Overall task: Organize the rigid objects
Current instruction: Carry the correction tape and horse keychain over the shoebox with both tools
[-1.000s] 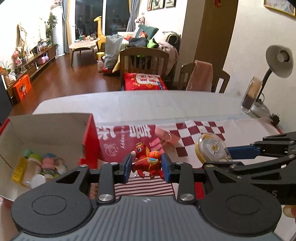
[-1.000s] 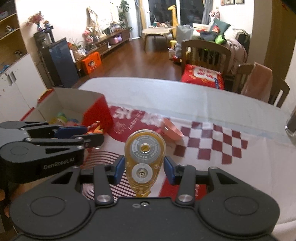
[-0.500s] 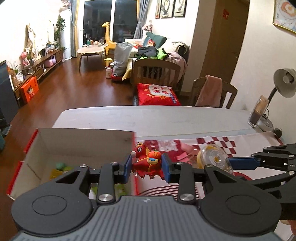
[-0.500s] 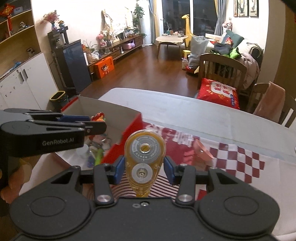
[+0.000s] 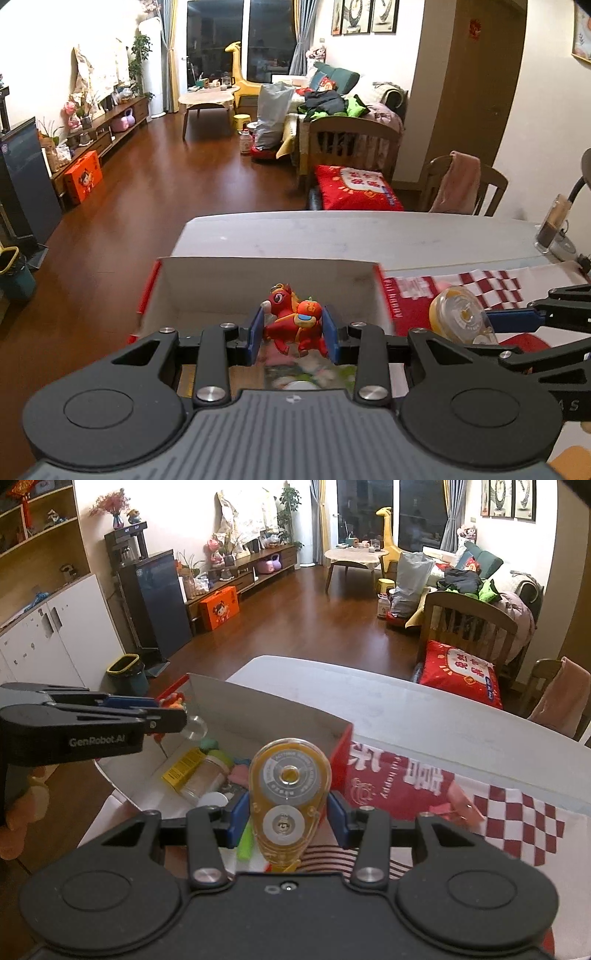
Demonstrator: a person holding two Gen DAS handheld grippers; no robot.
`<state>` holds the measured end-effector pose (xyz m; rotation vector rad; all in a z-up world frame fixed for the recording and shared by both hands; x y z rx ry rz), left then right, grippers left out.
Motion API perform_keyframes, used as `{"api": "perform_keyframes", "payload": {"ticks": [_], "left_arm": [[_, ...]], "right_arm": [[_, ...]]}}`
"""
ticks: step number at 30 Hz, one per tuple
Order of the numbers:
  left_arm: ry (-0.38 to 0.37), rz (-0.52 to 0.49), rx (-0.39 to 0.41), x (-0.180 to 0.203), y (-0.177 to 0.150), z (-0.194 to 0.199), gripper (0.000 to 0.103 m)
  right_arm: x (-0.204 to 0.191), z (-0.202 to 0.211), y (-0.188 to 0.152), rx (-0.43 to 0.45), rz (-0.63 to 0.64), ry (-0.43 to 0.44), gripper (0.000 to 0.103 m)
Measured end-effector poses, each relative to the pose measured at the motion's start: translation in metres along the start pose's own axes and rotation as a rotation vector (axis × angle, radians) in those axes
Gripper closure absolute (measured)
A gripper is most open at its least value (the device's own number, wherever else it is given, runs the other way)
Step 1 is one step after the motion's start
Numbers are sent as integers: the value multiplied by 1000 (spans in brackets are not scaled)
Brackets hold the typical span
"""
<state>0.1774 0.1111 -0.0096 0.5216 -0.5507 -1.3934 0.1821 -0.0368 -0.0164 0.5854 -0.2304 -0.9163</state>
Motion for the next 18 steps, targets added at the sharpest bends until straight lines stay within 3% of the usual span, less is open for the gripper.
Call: {"api": "perform_keyframes", "payload": {"ticks": [10, 18], "left_arm": [[7, -1, -78, -58, -3, -38, 70], [24, -20, -143, -81, -8, -79, 70]], "right_arm": [[-21, -52, 21, -41, -24, -32, 59], [-30, -94, 31, -88, -28, -53, 59]]}}
Point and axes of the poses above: each gripper's, at about its wrist camera, not at the fingertips, and z roughly against the way its jaws point, x to its right, y to its top, the point moved 4 cm from there along -z, roughly the way its jaws point, and after that the axes turned 8 degrees about -x, right-handed, at the moved point
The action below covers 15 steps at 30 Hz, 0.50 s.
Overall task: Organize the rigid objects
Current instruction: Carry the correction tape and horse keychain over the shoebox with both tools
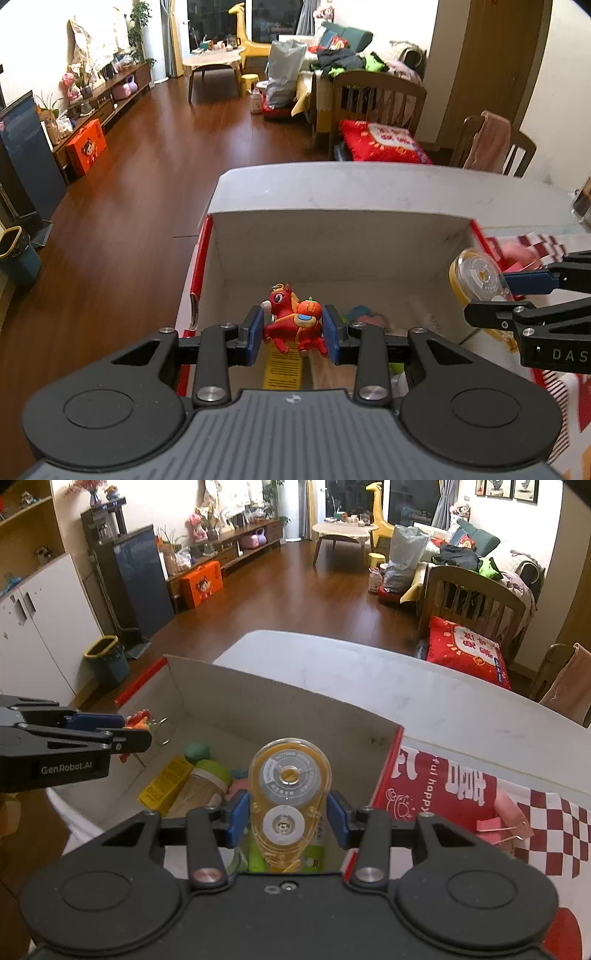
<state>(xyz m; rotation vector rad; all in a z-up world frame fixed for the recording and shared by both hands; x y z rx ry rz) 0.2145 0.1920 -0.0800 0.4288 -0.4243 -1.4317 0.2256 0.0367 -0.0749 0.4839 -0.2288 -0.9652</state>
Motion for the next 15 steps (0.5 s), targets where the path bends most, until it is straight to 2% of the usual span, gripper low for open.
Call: {"api": "perform_keyframes", "payload": {"ticks": [11, 15], "left_arm": [[44, -47, -66, -6, 3, -45, 70], [66, -97, -69, -1, 6, -54, 70]], "right_arm": [[-19, -47, 8, -82, 29, -7, 59], [-22, -59, 7, -117, 36, -19, 59]]}}
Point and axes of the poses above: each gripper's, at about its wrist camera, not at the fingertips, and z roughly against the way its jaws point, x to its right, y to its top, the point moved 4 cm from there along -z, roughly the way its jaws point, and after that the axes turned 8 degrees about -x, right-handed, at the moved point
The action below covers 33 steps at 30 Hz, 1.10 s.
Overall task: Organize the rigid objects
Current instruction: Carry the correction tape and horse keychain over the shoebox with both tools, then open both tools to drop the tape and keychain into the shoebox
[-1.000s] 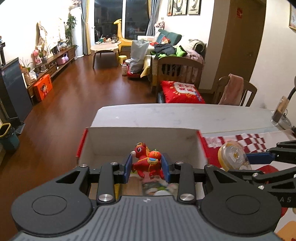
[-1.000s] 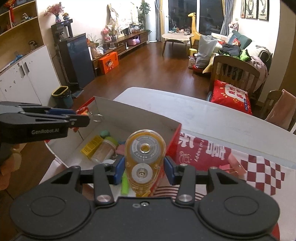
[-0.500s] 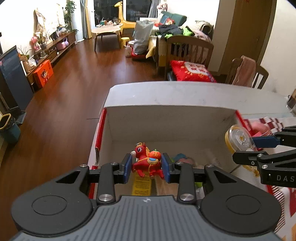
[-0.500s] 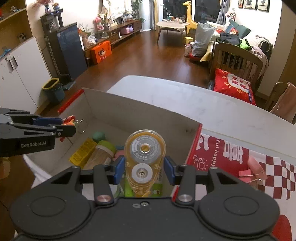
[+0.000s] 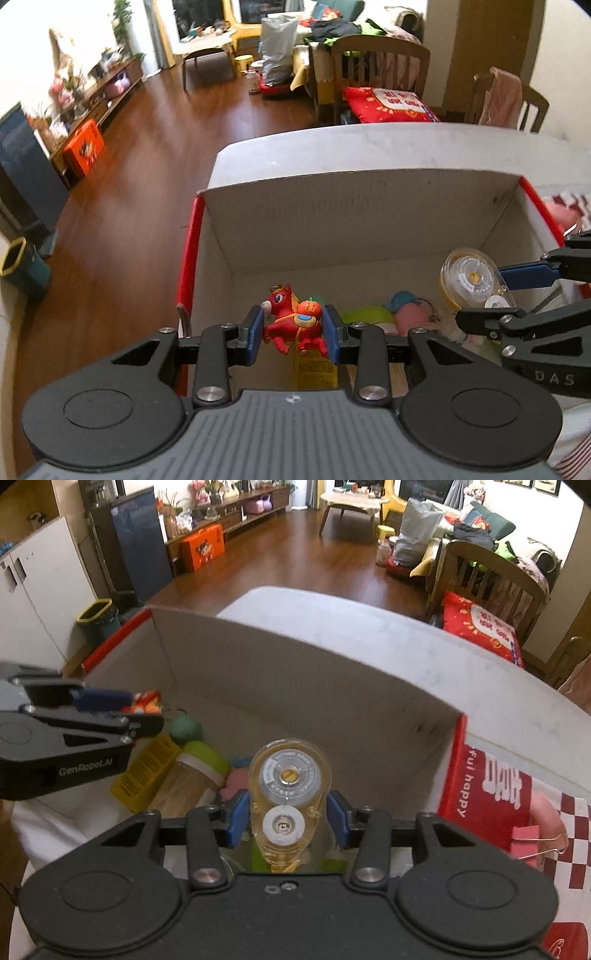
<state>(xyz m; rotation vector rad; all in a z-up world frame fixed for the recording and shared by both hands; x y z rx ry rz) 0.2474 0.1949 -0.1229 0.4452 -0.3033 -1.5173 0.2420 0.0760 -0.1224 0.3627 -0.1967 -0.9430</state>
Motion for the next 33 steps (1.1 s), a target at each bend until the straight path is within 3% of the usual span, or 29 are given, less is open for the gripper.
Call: {"api": "perform_keyframes", "payload": {"ticks": [14, 20, 24, 29, 31, 33], "left_arm": [[-20, 7, -76, 6, 1, -18, 69], [-40, 28, -119, 5, -3, -20, 69], [-40, 21, -88, 8, -5, -12, 63], [-48, 30, -57, 10, -4, 1, 51], [-47, 37, -43, 11, -4, 8, 41], [-53, 41, -27, 10, -4, 14, 41]], "right_arm": [[-4, -19, -5, -73, -6, -2, 58], [-5, -13, -6, -64, -11, 22, 48], [-5, -5, -7, -44, -5, 37, 40], [-3, 6, -8, -23, -18, 48, 40], [-1, 11, -8, -14, -23, 57, 40], [-1, 16, -9, -4, -26, 64, 39]]}}
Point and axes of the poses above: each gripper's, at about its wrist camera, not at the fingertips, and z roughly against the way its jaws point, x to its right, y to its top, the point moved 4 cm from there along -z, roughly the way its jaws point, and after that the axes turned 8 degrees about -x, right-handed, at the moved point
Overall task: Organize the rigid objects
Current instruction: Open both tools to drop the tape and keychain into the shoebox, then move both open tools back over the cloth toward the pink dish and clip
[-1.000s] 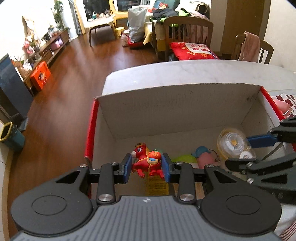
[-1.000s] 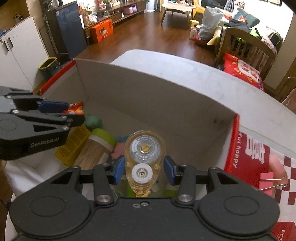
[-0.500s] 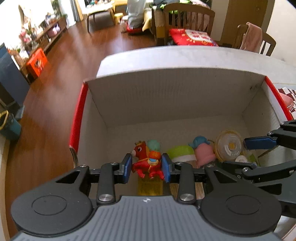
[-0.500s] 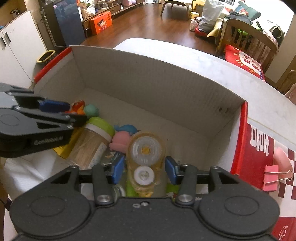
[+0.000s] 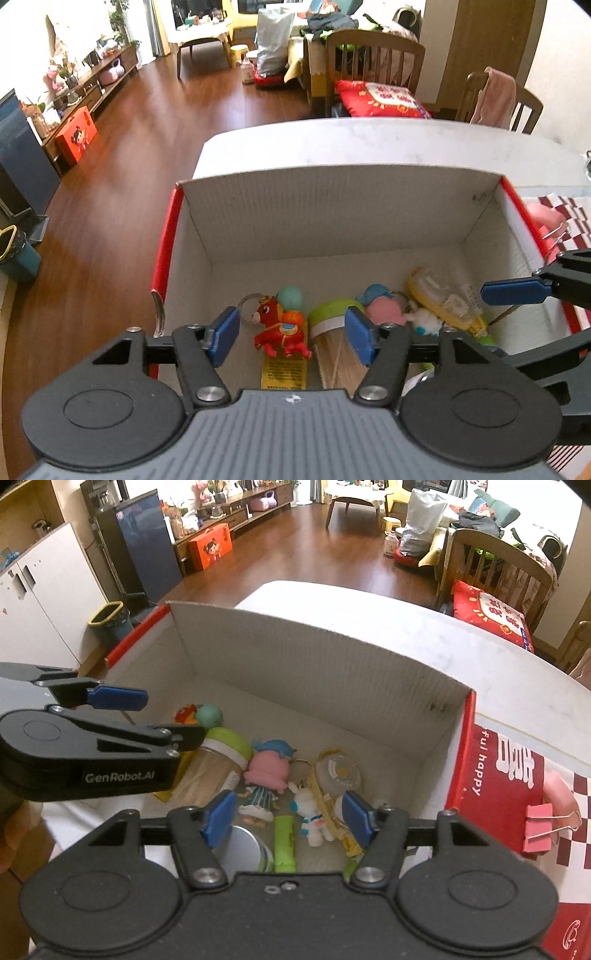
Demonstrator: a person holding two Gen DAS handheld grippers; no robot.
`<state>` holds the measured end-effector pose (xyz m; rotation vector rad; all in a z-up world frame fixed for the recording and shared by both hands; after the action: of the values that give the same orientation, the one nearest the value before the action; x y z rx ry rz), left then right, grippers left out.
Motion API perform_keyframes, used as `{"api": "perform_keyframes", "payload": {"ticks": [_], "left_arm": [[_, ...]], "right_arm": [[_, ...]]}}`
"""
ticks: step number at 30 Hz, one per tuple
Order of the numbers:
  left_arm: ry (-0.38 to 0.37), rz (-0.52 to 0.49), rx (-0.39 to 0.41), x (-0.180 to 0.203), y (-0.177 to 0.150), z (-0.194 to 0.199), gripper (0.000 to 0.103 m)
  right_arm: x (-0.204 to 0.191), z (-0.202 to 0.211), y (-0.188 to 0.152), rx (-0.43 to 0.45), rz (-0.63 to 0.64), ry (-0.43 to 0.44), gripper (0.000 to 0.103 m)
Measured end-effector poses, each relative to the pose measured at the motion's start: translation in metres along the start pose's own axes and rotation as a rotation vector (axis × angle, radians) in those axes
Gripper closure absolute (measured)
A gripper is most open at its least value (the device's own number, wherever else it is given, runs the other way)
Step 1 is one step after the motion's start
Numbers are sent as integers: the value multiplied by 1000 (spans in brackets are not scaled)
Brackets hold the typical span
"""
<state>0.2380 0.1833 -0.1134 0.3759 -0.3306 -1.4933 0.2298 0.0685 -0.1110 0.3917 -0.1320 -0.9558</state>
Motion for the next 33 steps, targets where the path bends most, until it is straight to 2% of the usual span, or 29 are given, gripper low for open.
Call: {"api": "perform_keyframes", "payload": {"ticks": [4, 8, 14, 17, 27, 31, 33], "left_arm": [[-7, 10, 22, 1, -1, 12, 40], [-10, 11, 44, 5, -3, 27, 40], [-4, 22, 104, 16, -6, 55, 40], [1, 29, 141, 24, -8, 69, 32], [-48, 37, 194, 70, -13, 99, 31], [-51, 41, 220, 94, -15, 107, 23], [-57, 40, 235, 106, -16, 110, 23]], "right_arm": [[1, 13, -3, 27, 8, 6, 33], [0, 31, -9, 53, 11, 19, 32], [7, 57, -20, 90, 18, 32, 26], [13, 71, -28, 111, 15, 44, 23], [43, 109, -58, 158, 14, 75, 15], [60, 120, -72, 168, 13, 84, 9], [71, 126, -79, 173, 10, 85, 8]]}}
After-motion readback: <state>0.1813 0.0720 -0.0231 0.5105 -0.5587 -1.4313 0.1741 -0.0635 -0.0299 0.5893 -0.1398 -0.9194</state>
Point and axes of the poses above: each gripper's, at about its wrist camera, not at the fingertips, and z roughly against the way its jaws point, x to its right, y to its top, the point moved 4 cm from there along -z, roughly the way its jaws point, and after that the axes turned 8 degrees about -x, right-handed, at the moved point
